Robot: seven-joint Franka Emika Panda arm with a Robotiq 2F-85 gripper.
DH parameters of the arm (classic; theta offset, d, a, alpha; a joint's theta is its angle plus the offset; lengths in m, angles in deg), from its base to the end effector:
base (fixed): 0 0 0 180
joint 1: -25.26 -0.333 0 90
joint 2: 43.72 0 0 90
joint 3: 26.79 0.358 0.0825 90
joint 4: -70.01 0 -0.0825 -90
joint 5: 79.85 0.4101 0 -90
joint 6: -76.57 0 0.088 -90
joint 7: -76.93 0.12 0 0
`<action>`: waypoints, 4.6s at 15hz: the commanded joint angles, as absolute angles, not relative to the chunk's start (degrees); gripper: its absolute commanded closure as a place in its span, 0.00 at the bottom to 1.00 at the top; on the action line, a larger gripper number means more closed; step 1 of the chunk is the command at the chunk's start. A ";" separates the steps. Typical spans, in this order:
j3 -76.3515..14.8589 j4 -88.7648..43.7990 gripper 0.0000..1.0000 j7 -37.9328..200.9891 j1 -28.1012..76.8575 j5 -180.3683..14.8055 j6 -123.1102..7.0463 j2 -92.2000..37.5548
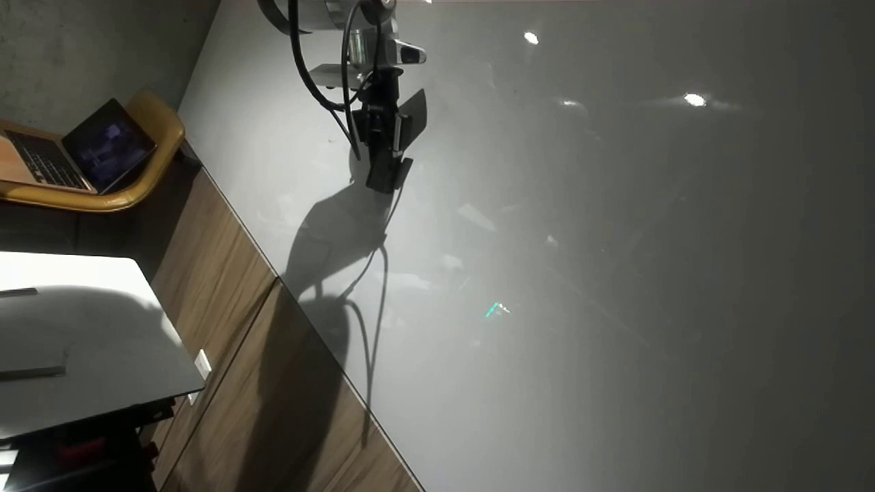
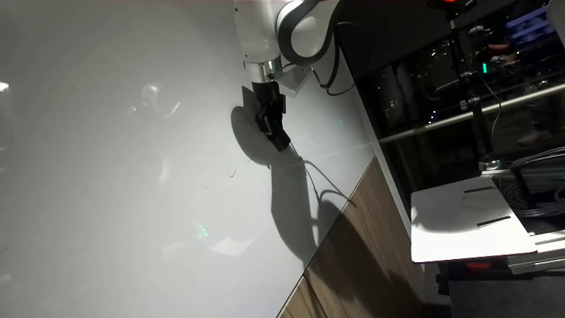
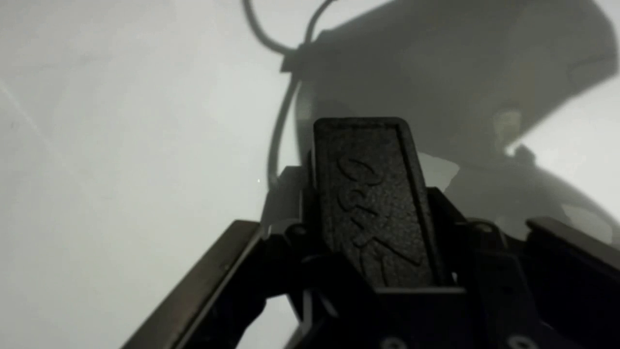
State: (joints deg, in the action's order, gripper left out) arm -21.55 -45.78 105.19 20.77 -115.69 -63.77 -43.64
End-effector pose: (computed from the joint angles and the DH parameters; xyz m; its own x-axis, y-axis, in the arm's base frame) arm 0.6105 0.0994 0.5149 0.8519 0.1594 0.4988 -0.0165 -0.9439 0.3299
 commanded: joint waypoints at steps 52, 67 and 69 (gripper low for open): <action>-19.58 -16.32 0.70 92.82 6.59 -113.77 -45.31 -26.07; -21.96 -26.91 0.70 91.71 15.28 -107.84 -51.10 -34.38; -20.67 -27.03 0.70 93.12 14.04 -108.15 -50.46 -34.35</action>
State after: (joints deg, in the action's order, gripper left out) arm -20.61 -31.61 93.89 13.65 -106.38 -46.32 -36.76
